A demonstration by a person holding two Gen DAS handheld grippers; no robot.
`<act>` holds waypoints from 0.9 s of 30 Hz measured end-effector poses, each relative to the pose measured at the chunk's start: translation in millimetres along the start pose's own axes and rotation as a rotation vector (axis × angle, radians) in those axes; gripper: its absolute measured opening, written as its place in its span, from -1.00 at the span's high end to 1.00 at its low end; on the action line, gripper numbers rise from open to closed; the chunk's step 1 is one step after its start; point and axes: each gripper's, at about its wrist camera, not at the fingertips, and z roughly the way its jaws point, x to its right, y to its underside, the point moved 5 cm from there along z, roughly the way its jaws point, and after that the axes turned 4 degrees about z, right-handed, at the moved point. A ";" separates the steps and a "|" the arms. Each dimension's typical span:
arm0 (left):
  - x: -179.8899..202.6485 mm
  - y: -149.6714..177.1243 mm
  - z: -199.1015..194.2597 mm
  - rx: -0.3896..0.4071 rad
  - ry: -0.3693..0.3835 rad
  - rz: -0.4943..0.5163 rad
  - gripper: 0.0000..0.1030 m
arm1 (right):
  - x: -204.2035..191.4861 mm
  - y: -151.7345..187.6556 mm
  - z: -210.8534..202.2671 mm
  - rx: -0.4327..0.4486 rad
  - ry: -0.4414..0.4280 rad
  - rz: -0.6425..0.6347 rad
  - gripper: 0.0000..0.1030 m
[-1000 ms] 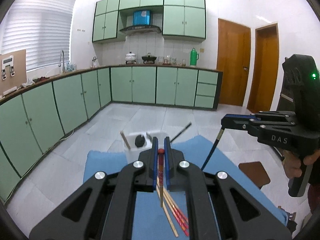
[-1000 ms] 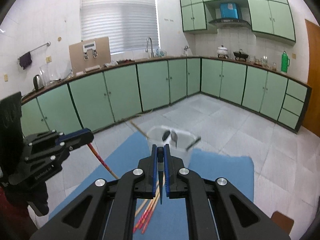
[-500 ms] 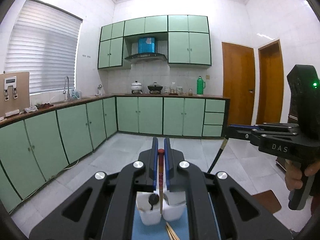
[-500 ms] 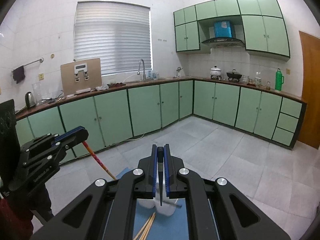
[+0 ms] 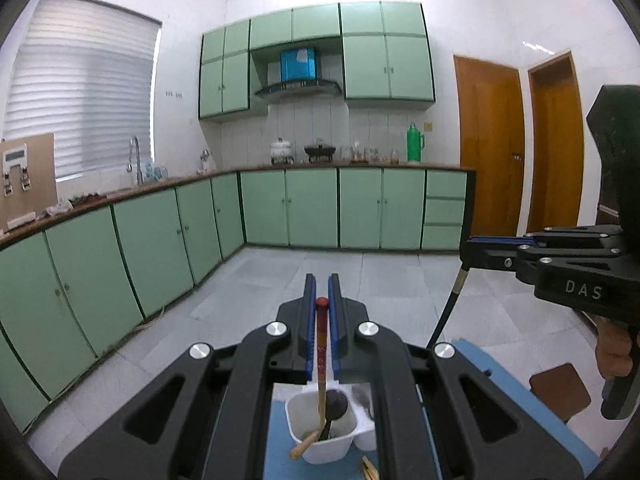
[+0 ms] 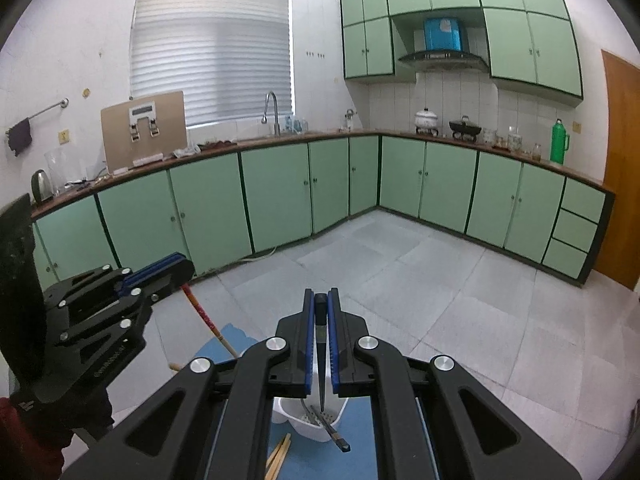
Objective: Organize utensils
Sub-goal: 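Lift both chopsticks and insert them upright into the white holder, then open both tools and withdraw them from the holder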
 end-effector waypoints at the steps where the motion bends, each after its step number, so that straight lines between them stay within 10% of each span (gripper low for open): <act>1: -2.0 3.6 4.6 -0.015 0.001 -0.005 0.89 | 0.1 4.7 4.5 -0.016 -0.004 0.000 0.88; 15: -22.2 37.0 -47.0 -0.045 -0.011 -0.069 0.06 | 18.2 33.0 -38.0 0.031 0.081 0.036 -0.09; 27: 5.2 158.4 -107.0 -0.222 -0.031 -0.082 -0.26 | 3.5 147.7 -90.9 0.006 0.153 0.090 -0.67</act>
